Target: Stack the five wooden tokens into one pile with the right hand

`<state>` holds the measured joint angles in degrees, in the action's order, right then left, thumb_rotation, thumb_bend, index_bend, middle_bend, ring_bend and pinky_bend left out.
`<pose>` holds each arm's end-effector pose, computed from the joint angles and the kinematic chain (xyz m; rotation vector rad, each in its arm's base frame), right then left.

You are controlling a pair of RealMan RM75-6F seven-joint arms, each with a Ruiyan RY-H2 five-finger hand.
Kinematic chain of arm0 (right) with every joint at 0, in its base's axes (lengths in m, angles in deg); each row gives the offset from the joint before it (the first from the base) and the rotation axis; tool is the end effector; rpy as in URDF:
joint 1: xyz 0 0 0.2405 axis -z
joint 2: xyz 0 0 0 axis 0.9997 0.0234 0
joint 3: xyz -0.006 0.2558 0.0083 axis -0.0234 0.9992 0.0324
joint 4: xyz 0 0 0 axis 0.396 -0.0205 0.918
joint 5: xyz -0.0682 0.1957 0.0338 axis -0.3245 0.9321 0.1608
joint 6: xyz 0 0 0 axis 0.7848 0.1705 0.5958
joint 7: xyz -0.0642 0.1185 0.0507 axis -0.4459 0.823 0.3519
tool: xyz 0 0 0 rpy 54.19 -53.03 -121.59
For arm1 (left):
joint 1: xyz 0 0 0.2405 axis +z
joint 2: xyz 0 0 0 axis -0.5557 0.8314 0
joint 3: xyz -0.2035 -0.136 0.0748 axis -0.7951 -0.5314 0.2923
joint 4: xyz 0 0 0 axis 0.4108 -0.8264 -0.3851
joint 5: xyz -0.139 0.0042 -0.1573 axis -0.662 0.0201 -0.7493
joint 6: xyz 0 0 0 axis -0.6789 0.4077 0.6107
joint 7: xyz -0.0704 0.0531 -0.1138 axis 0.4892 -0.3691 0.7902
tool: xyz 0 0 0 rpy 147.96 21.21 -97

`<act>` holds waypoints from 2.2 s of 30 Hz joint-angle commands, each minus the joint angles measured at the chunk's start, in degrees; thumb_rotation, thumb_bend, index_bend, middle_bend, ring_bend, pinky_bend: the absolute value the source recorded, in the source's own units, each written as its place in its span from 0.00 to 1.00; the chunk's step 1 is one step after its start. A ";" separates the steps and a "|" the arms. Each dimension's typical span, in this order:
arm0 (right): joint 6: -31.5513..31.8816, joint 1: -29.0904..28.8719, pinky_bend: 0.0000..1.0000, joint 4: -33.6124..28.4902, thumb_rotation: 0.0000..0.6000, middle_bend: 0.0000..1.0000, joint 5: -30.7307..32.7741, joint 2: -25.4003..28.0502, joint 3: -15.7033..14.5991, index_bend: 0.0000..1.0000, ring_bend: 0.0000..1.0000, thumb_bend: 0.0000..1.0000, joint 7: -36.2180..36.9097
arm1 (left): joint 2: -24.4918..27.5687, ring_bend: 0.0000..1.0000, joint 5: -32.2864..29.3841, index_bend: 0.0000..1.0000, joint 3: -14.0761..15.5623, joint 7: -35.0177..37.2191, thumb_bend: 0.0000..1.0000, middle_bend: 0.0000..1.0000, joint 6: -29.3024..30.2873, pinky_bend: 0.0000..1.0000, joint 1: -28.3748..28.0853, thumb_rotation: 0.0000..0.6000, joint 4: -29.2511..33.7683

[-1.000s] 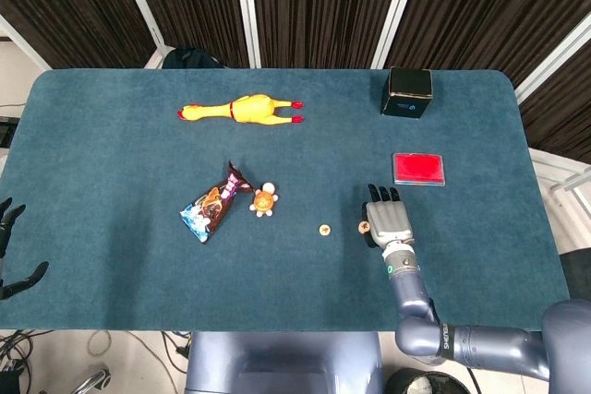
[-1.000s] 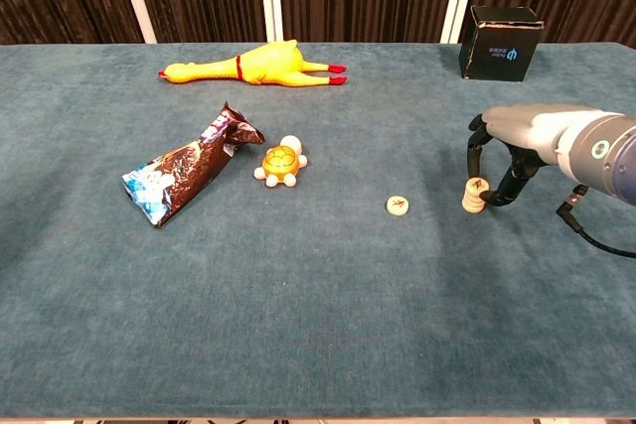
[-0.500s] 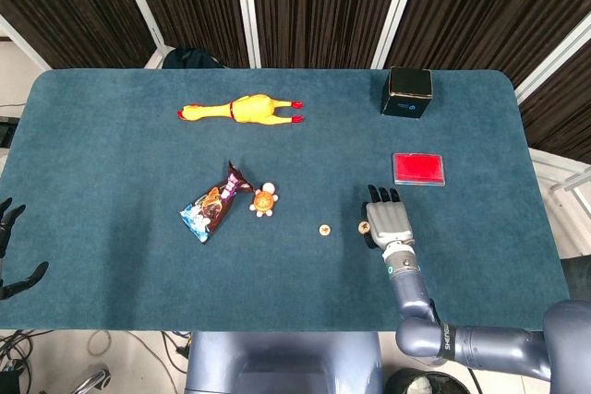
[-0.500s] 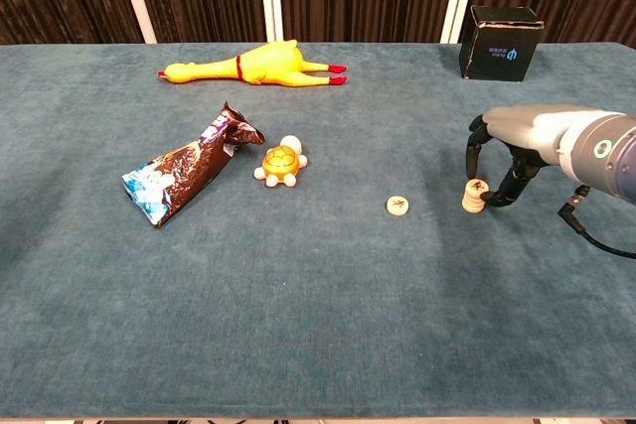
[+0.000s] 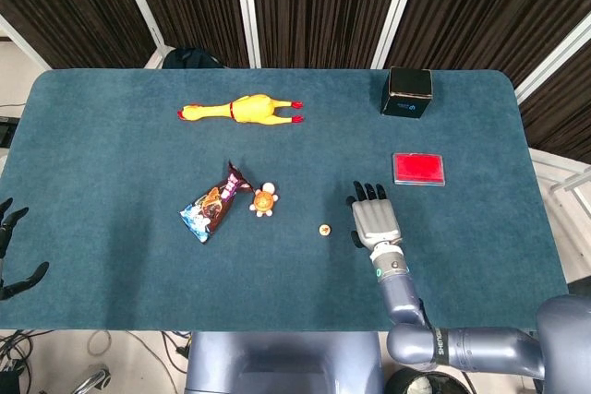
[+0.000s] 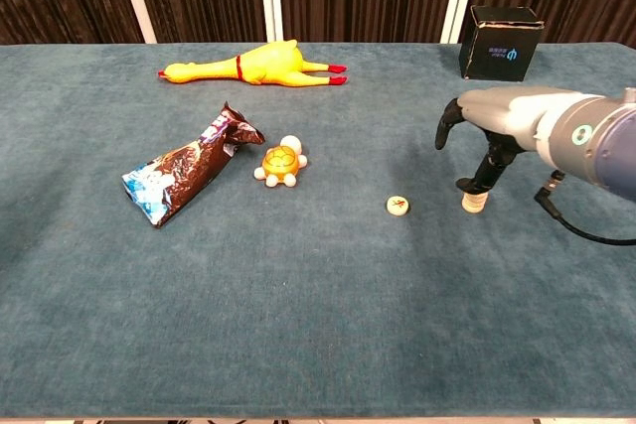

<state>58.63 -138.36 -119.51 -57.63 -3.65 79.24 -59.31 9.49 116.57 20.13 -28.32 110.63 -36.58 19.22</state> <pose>-0.1199 -0.3240 -0.0200 1.6843 -1.0489 0.5681 -0.3177 0.1724 0.1730 -1.2981 -0.9083 -0.9417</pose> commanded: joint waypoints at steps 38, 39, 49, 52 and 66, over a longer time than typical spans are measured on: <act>1.67 1.12 0.00 15.91 1.00 0.01 -6.86 -17.45 2.29 0.43 0.00 0.26 3.20 | 0.25 0.00 -0.08 0.15 -0.07 0.92 0.21 0.00 -0.21 0.01 -0.09 1.00 -0.03; 1.59 1.21 0.00 16.10 1.00 0.01 -6.92 -17.51 2.33 0.44 0.00 0.26 3.27 | 0.26 0.00 -0.10 0.15 -0.08 0.93 0.21 0.00 -0.22 0.01 -0.08 1.00 -0.04; 0.13 1.68 0.00 18.43 1.00 0.01 -6.92 -18.45 3.53 0.46 0.00 0.34 3.25 | 0.26 0.00 -0.08 0.15 -0.07 0.91 0.21 0.00 -0.15 0.01 -0.06 1.00 -0.01; -0.22 1.75 0.00 19.11 1.00 0.01 -6.77 -18.65 3.81 0.47 0.00 0.36 3.04 | 0.28 0.00 -0.14 0.15 -0.09 0.96 0.21 0.00 -0.21 0.01 -0.07 1.00 -0.05; -1.17 2.25 0.00 20.07 1.00 0.01 -7.22 -19.21 4.57 0.51 0.00 0.36 2.71 | 0.31 0.00 -0.22 0.15 -0.10 1.07 0.21 0.00 -0.33 0.01 -0.11 1.00 -0.03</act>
<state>57.48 -136.13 -99.46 -64.77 -22.83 83.77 -56.63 9.80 116.35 20.02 -27.25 110.30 -36.69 19.19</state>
